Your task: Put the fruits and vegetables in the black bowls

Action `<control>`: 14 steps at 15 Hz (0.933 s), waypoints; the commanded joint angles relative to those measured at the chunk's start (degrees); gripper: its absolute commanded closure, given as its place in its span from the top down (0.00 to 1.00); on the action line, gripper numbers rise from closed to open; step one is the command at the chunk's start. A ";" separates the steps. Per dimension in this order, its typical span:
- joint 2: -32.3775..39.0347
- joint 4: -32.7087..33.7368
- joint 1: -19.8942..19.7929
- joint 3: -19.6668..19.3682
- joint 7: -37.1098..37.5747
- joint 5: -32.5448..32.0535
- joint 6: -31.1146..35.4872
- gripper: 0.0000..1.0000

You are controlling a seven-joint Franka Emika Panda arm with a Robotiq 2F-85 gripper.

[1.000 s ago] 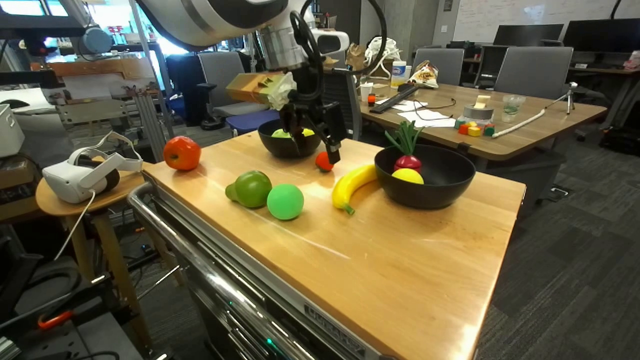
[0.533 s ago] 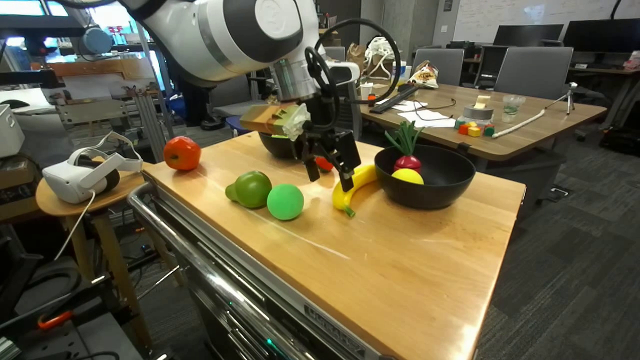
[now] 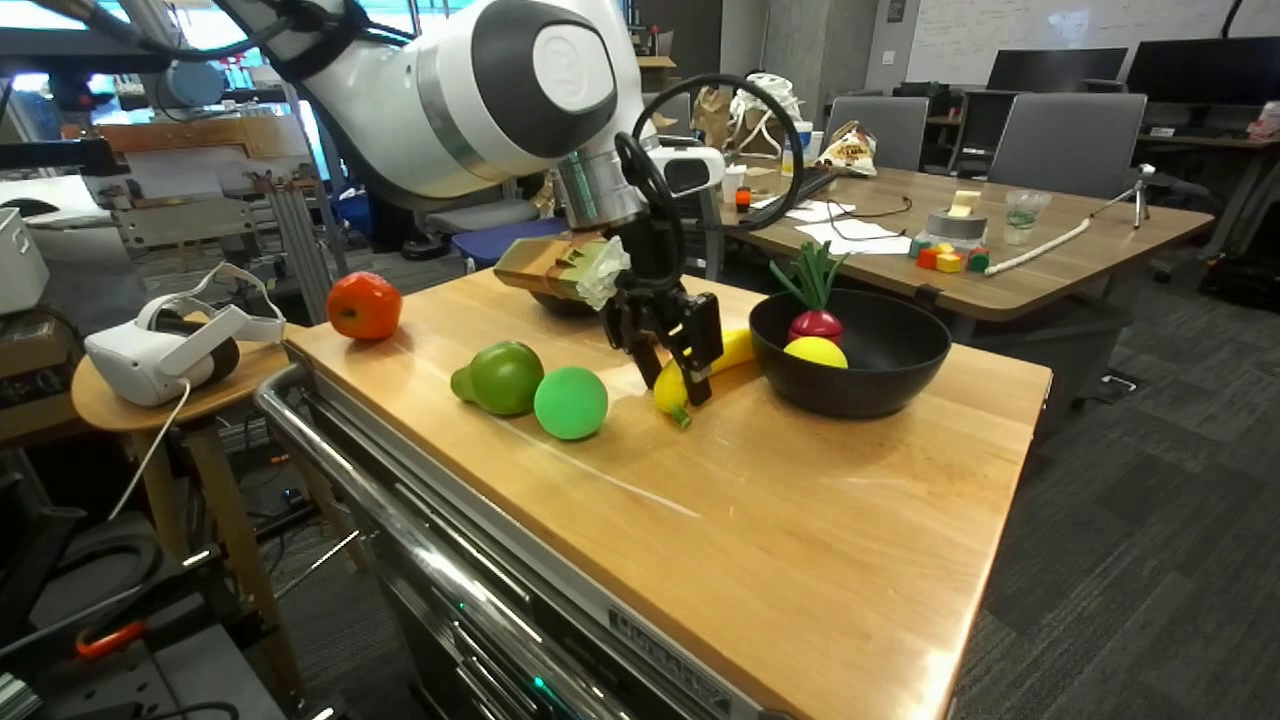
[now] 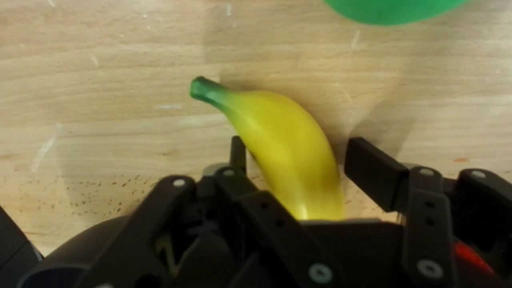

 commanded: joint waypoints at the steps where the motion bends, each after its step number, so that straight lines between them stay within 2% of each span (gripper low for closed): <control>1: 1.00 0.95 1.54 -1.67 2.42 -2.09 1.46 0.39; 2: 0.97 0.98 1.77 -1.78 2.61 -2.27 1.26 0.30; 4: 0.82 0.98 2.04 -1.98 3.01 -2.48 1.25 0.20; 9: -0.85 0.74 2.24 -1.45 2.20 -1.74 1.02 0.19; 14: -4.25 2.76 4.37 -0.30 1.50 -5.06 2.11 0.16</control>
